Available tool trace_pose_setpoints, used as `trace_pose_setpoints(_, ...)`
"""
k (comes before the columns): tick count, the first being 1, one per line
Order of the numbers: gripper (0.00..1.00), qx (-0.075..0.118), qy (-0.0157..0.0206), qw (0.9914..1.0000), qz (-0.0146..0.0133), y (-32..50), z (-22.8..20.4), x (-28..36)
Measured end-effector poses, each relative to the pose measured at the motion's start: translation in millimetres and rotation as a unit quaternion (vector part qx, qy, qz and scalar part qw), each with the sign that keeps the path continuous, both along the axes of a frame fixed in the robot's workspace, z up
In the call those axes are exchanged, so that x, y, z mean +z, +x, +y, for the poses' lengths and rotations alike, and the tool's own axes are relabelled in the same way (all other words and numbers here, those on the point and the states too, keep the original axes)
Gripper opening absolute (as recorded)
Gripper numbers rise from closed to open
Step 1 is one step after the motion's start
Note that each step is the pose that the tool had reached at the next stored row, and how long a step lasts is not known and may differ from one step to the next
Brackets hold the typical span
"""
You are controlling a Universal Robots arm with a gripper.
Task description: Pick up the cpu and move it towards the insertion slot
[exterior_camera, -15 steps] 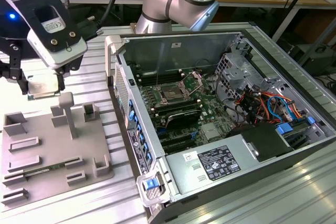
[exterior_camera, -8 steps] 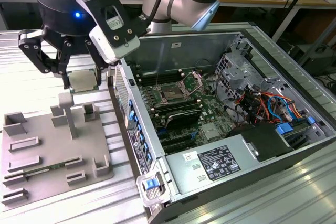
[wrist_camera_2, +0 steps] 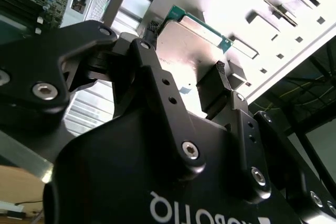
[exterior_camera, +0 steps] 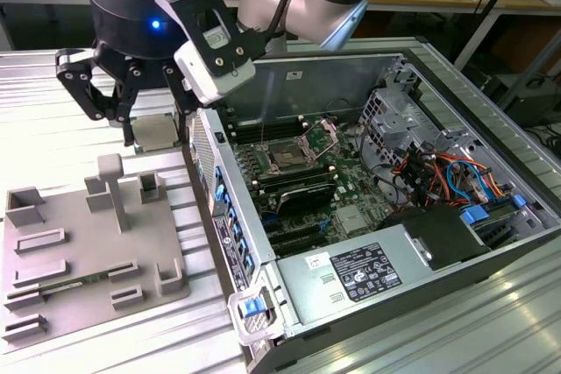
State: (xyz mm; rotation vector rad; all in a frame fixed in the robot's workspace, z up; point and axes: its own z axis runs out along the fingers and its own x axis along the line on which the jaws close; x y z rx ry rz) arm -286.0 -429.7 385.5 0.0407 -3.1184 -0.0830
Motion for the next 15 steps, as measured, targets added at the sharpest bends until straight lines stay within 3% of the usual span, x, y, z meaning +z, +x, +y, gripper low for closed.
trace_pose_setpoints(4, 0.55, 0.000, 0.0000, 1.00000, 0.0000, 4.7, 0.0, 0.0)
trace_pose_setpoints(15, 0.55, 0.000, 0.0000, 1.00000, 0.0001, 5.1, 0.0, 0.1)
